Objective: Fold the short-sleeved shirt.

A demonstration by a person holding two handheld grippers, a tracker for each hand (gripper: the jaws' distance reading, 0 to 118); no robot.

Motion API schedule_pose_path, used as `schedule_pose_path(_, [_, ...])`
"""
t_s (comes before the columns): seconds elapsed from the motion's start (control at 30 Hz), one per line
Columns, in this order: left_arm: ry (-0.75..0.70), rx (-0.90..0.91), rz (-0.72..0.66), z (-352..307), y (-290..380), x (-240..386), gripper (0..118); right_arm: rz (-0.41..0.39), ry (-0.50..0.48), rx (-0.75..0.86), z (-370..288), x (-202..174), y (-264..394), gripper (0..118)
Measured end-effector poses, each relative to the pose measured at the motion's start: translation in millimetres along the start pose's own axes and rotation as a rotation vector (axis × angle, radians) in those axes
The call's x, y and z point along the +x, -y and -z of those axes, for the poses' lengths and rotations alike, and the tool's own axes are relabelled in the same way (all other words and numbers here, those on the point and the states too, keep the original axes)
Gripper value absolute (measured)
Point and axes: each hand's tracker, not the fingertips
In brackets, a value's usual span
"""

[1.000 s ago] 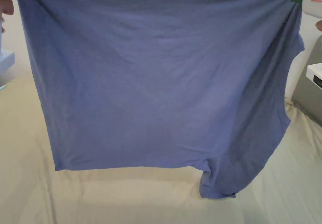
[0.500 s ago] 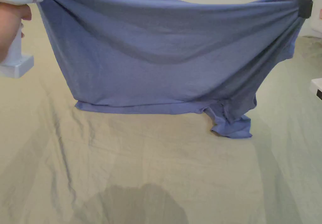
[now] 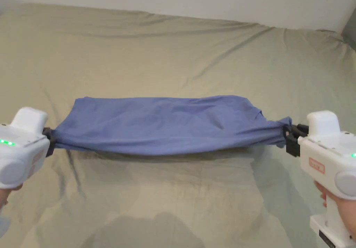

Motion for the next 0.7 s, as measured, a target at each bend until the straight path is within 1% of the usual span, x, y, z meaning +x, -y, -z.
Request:
schedule_pose_path(0.03, [0.035,-0.030,-0.005,-9.4,23.0,4.4,1,0.041,-0.041,-0.037,-11.3,-1.8,20.2,2])
schedule_pose_path(0.07, [0.052,-0.076,-0.026,-16.3,42.4,7.2,1,0.130,-0.130,-0.079,-21.3,1.7,39.8,2])
schedule_pose_path(0.1, [0.090,-0.118,-0.041,-24.7,62.1,11.0,0,0.197,-0.200,-0.093,-31.9,4.3,59.5,2])
schedule_pose_path(0.13, [0.106,-0.138,-0.054,-33.3,79.2,15.2,1,0.208,-0.184,-0.117,-41.6,1.3,76.4,2])
schedule_pose_path(0.17, [0.104,-0.154,-0.062,-43.0,96.5,20.0,1,0.182,-0.134,-0.151,-51.6,-3.7,91.7,2])
schedule_pose_path(0.2, [0.115,-0.180,-0.055,-47.2,106.3,21.7,0,0.166,-0.121,-0.182,-59.7,-6.0,104.0,2])
schedule_pose_path(0.23, [0.108,-0.196,-0.044,-55.5,118.4,26.0,1,0.168,-0.139,-0.219,-69.3,-7.5,116.3,2])
schedule_pose_path(0.27, [0.098,-0.209,-0.034,-63.8,128.9,29.1,1,0.162,-0.130,-0.248,-76.3,-6.5,128.9,2])
schedule_pose_path(0.4, [0.105,-0.236,-0.016,-82.8,158.5,19.8,0,0.092,-0.117,-0.347,-107.7,-8.8,163.7,2])
schedule_pose_path(0.53, [0.108,-0.245,0.002,-107.3,171.3,17.7,0,0.085,-0.115,-0.423,-137.2,-9.0,177.8,2])
schedule_pose_path(0.6, [0.136,-0.265,0.038,-116.6,179.1,19.6,0,0.083,-0.118,-0.469,-149.3,-9.2,181.6,2])
schedule_pose_path(0.7, [0.131,-0.292,0.113,-124.2,191.4,22.8,0,0.062,-0.101,-0.497,-166.8,-13.3,184.7,2])
